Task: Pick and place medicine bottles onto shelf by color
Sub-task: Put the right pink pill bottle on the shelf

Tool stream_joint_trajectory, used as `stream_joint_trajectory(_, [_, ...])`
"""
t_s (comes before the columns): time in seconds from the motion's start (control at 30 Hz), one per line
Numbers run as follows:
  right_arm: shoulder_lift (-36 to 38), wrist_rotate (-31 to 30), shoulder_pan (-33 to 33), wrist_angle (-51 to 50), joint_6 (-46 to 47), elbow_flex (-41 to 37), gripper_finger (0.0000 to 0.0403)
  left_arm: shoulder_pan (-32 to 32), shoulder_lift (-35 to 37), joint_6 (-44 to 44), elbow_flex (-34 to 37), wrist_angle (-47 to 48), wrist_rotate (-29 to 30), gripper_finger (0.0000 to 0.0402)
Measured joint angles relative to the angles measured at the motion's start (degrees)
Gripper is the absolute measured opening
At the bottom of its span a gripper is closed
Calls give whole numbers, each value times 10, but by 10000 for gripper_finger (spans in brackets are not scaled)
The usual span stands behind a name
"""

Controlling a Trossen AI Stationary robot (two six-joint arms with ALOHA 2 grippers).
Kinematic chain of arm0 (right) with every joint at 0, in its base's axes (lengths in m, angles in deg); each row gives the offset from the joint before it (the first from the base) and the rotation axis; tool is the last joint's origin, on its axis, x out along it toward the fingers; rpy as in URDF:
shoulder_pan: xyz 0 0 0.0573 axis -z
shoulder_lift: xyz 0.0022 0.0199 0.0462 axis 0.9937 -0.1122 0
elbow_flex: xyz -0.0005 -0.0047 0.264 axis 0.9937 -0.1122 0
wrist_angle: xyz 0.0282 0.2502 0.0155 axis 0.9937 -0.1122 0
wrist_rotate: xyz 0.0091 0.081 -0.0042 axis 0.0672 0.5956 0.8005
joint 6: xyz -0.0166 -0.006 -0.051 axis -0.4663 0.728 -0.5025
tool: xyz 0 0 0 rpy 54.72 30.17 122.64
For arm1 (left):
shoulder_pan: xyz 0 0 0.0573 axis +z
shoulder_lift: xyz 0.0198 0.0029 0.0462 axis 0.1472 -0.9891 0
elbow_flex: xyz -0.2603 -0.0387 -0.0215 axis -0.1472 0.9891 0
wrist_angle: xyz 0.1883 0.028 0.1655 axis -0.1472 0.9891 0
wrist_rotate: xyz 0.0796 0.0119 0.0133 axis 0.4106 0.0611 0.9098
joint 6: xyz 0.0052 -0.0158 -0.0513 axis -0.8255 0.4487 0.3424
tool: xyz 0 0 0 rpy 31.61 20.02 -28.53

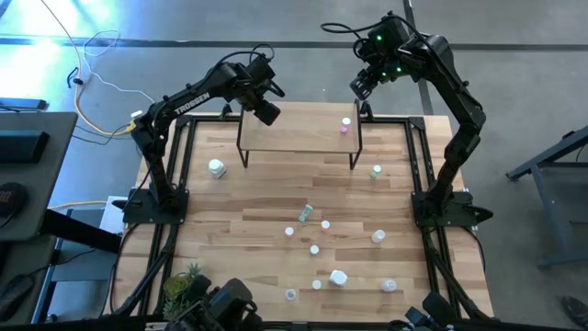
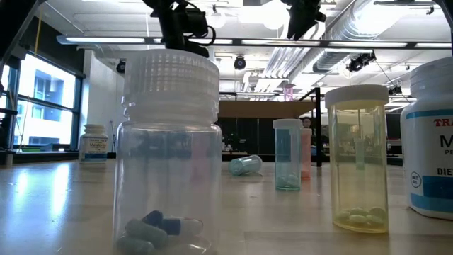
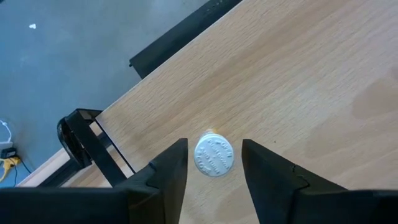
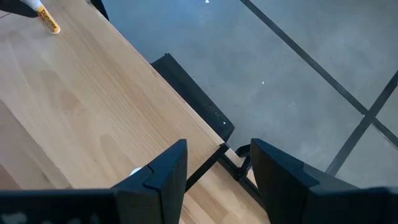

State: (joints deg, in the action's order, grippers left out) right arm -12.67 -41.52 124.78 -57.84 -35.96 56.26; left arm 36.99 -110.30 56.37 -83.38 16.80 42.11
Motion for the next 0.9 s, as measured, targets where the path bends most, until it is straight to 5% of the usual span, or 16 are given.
stream_joint_trajectory(0.6, [0,4,0,-15,15,0,168,-3,75,-16,0,3,-46,154])
stream_joint_trajectory(0.9, [1,113,0,-46,35,0,168,-59,141,-33,23,3,-58,154])
